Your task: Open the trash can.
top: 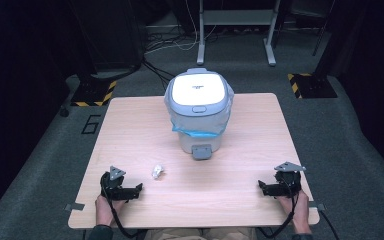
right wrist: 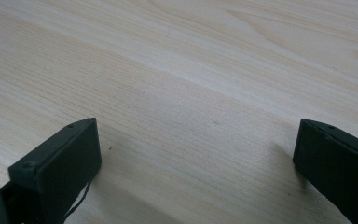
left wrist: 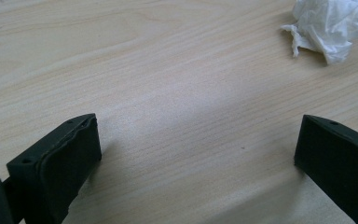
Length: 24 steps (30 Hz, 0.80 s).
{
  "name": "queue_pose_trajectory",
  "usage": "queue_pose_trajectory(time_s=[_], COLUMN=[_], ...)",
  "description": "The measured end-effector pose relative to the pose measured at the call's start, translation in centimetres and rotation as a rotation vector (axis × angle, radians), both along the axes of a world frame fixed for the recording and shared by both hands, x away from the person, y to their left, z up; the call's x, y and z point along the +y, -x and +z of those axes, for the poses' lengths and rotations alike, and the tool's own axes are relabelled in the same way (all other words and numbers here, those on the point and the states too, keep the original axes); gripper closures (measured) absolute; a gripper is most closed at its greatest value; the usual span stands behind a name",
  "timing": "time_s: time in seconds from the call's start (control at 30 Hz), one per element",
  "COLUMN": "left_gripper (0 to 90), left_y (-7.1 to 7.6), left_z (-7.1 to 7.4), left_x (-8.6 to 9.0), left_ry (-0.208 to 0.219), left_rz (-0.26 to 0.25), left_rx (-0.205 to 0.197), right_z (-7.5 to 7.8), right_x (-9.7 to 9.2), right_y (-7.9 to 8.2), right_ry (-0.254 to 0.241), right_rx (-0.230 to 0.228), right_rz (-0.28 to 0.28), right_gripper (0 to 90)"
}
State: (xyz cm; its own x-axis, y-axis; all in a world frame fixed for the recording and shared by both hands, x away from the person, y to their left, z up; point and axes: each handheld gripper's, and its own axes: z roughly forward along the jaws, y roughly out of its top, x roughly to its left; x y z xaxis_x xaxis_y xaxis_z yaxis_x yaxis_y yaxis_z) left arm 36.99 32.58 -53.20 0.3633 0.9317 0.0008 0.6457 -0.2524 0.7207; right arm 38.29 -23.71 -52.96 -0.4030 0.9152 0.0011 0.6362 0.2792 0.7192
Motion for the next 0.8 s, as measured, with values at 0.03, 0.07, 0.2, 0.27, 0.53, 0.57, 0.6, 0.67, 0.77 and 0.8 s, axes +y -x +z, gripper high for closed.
queue_pose_trajectory(time_s=[0.03,0.07,0.2,0.27,0.53,0.57,0.6,0.67,0.77,0.8], left_gripper=[0.1,0.1,0.0,0.0,0.0,0.0,0.0,0.0,0.0,0.0], left_y=[0.00,0.00,0.00,0.00,0.01,0.02,0.02,0.06,0.08,0.07], left_z=[0.00,0.01,0.01,0.01,0.00,0.00,0.00,0.01,0.02,0.03], left_x=[0.00,0.00,0.00,0.02,0.01,0.00,0.02,0.01,-0.02,0.00], left_ry=[0.000,0.000,0.000,0.000,0.002,0.002,-0.001,0.000,0.003,0.001], left_rz=[0.000,0.000,0.000,-0.001,0.001,0.002,0.001,0.000,-0.001,-0.002], left_rx=[0.000,0.000,0.001,0.003,0.001,0.001,-0.001,0.001,0.003,0.003], right_z=[-0.01,-0.02,-0.01,-0.01,0.00,0.01,0.01,0.02,0.02,0.02], right_x=[-0.02,-0.02,-0.06,-0.06,-0.05,-0.08,-0.08,-0.08,-0.08,-0.08], right_y=[-0.01,-0.02,-0.03,-0.02,-0.04,-0.05,-0.04,-0.05,-0.04,-0.04], right_ry=[0.002,0.002,0.006,0.006,0.006,0.006,0.003,0.004,0.003,0.003], right_rx=[-0.002,-0.003,-0.002,-0.002,-0.002,0.000,0.002,0.001,0.001,0.002], right_rz=[0.002,0.002,0.008,0.007,0.006,0.010,0.012,0.012,0.012,0.012], right_gripper=[0.0,0.0,0.0,0.0,0.1,0.2,0.2,0.2,0.2,0.2])
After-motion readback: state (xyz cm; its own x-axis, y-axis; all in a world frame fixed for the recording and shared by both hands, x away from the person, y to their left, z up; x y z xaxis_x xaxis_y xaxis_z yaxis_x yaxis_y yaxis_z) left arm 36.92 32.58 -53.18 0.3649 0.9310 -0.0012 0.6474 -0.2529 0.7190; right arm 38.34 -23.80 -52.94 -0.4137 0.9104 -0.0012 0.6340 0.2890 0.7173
